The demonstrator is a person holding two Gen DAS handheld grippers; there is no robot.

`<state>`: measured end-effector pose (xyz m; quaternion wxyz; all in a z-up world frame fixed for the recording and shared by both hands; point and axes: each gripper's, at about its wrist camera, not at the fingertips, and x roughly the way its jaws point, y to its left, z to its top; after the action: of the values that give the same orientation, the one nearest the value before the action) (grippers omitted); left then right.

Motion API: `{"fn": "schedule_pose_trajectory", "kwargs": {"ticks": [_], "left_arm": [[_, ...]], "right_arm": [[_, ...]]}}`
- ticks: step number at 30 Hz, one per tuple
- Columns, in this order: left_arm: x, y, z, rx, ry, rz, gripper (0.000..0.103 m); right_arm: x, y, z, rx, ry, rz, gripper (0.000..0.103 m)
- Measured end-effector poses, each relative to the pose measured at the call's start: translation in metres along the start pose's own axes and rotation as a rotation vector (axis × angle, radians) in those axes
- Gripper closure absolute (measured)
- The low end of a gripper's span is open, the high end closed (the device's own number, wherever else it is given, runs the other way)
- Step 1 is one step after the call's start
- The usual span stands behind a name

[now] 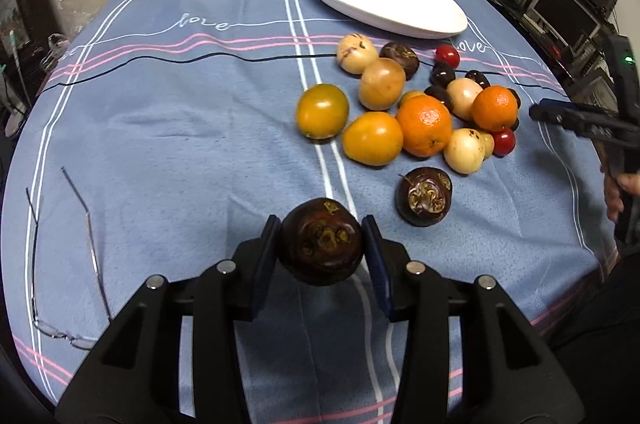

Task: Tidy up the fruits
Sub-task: 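Grasp a dark brown fruit with the left tool while the right tool grasps a dark plum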

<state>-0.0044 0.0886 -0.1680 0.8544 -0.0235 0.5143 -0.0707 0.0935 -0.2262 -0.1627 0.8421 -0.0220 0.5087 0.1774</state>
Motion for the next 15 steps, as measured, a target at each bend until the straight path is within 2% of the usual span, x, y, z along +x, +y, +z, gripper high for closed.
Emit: {"fn": "schedule_pose_trajectory", "kwargs": {"ticks": [5, 6, 12, 15], "left_arm": [[-0.003, 0.004, -0.001, -0.024, 0.005, 0.011, 0.061], [-0.003, 0.004, -0.002, -0.022, 0.007, 0.013, 0.061], [-0.003, 0.001, -0.002, -0.016, 0.012, 0.03, 0.061], [-0.001, 0.002, -0.002, -0.02, 0.017, 0.027, 0.061]], "right_arm": [[0.01, -0.021, 0.013, 0.006, -0.018, -0.04, 0.035], [0.013, -0.021, 0.015, 0.006, -0.017, -0.035, 0.04], [0.029, -0.012, 0.022, 0.013, 0.013, 0.044, 0.056], [0.035, -0.007, 0.019, 0.015, 0.031, 0.051, 0.06]]}}
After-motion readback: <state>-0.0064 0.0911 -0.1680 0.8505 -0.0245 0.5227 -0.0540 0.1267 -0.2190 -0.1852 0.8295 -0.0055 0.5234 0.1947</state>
